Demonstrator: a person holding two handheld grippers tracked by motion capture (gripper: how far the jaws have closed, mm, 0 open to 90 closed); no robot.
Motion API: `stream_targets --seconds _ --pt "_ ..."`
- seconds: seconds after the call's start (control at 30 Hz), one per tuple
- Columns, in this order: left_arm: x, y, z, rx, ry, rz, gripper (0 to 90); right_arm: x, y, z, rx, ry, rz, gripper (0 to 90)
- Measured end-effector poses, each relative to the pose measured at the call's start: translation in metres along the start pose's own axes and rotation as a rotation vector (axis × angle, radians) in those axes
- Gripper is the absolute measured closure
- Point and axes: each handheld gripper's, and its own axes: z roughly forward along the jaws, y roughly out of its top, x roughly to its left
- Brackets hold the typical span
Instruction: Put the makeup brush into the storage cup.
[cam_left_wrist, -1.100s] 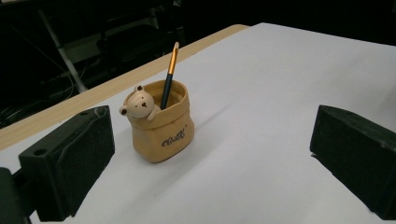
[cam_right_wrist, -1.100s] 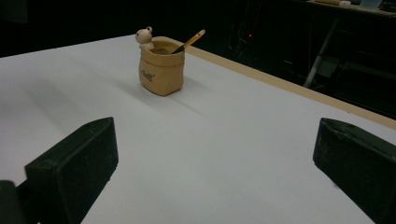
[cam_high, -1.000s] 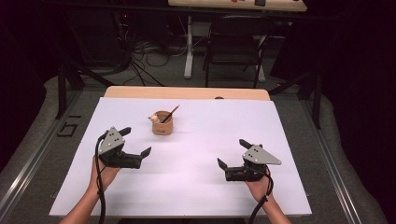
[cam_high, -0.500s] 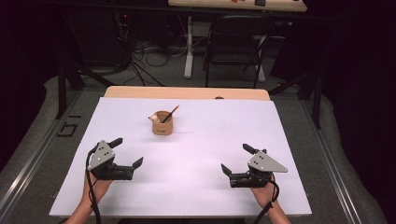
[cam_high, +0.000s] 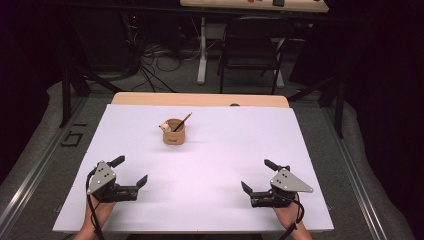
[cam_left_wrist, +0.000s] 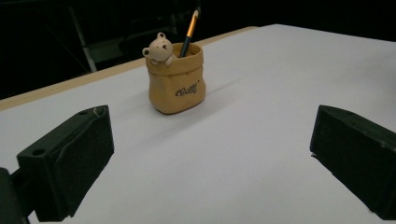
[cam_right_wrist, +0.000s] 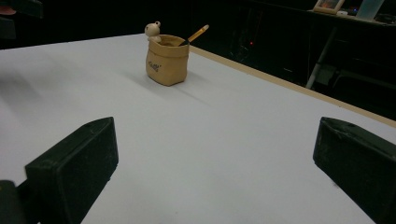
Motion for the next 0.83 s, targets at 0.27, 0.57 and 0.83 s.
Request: stream_targets --seconds 0.27,0.57,0.83 --pt "0.000 -0.008 -0.007 0.023 0.004 -0.013 0.0 0.000 -0.007 -0.010 0.023 -0.012 0.000 0.0" --pt "-0.002 -0.013 -0.014 0.047 -0.005 -0.017 0.0 -0.002 -0.016 -0.024 0.044 -0.032 0.017 0.0" --pt "0.001 -0.014 -0.011 0.050 -0.018 -0.025 0.0 -0.005 -0.015 -0.026 0.056 -0.034 0.028 0.0"
